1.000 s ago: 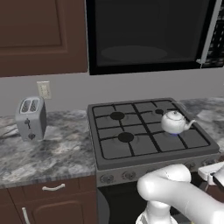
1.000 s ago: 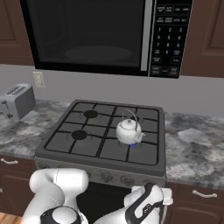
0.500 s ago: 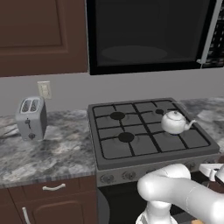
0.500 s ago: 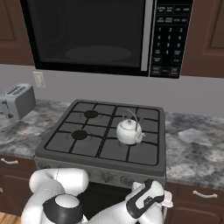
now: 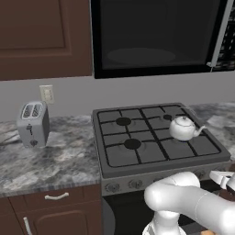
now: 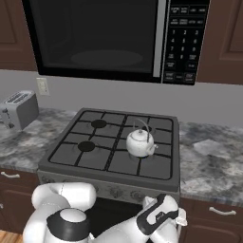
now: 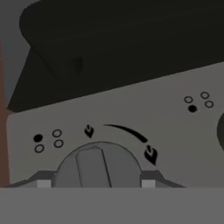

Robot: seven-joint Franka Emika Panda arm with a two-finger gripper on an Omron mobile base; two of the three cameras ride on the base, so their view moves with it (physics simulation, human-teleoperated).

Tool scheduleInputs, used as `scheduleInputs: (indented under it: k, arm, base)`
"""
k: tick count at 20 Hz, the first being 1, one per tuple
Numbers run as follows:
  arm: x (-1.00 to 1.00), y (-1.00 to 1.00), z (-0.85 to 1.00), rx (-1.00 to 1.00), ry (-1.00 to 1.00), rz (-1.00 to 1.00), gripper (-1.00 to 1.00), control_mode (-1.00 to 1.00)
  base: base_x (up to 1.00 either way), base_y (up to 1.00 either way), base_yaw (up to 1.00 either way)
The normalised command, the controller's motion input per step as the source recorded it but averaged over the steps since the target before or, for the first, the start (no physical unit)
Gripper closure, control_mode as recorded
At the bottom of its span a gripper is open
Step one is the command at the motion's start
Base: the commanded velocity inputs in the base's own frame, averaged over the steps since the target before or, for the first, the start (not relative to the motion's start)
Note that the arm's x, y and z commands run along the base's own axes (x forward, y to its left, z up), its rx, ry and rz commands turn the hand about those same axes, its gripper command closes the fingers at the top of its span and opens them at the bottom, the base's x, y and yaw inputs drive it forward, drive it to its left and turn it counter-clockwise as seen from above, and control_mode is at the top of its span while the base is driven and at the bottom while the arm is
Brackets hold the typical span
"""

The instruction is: The kettle is done boiling. Turn off the stove, then wait for 300 timesteps before moving the kettle to the dining table.

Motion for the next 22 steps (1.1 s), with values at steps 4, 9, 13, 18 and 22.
scheduleInputs:
  k: [4,9,13,18,22]
  arm:
    - [-0.07,0.01,0.0,0.0,0.0,0.0,-1.0,-1.0]
    - [-0.14,-0.06,0.0,-0.01,0.0,0.0,-1.0,-1.0]
    - [-0.69,-0.16,0.1,0.0,0.0,0.0,-1.0,-1.0]
    - [-0.71,-0.11,0.24,-0.01,-0.01,0.0,-1.0,-1.0]
    - [-0.33,0.03,0.98,-0.12,-0.03,0.0,-1.0,-1.0]
  base:
    - [0.0,0.0,0.0]
    - [0.0,0.0,0.0]
    - [0.0,0.0,0.0]
    - [0.0,0.0,0.0]
    - [0.0,0.0,0.0]
